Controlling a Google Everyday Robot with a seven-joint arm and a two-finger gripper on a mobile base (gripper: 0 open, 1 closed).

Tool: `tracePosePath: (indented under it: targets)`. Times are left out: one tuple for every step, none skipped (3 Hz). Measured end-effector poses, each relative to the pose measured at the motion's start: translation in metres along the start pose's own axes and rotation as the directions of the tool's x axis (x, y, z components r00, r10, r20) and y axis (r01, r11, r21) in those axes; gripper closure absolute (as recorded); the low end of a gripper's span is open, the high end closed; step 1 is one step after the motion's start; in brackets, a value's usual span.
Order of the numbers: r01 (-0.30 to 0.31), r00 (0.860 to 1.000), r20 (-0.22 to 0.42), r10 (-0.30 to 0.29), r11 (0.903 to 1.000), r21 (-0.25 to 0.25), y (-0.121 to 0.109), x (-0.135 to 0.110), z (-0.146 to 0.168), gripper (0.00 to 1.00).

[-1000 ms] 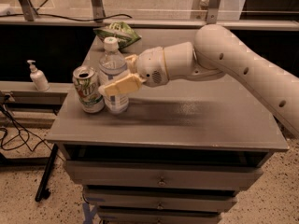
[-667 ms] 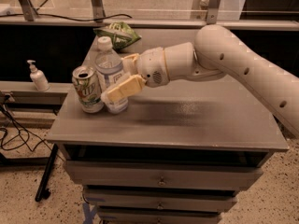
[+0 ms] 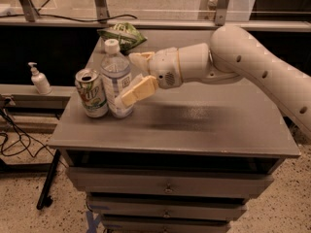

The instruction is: Move blue plastic bottle near 7up can

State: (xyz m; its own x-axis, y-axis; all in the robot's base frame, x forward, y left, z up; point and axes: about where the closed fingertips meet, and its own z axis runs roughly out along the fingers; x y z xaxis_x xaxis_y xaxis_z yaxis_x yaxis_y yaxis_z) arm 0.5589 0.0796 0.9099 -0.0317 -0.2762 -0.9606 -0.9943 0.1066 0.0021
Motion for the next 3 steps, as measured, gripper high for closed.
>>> tracePosePath:
  targets:
    - [-0.012, 1.0, 0.007, 0.011, 0.9976, 0.068, -0.019, -0.004, -0.043, 0.0]
    - [-0.001, 1.0, 0.019, -0.002, 0.9863, 0.165, -0.044, -0.023, -0.112, 0.0]
    - [-0.003, 0.995, 0.092, -0.023, 0.9616, 0.275, -0.066, -0.056, -0.189, 0.0]
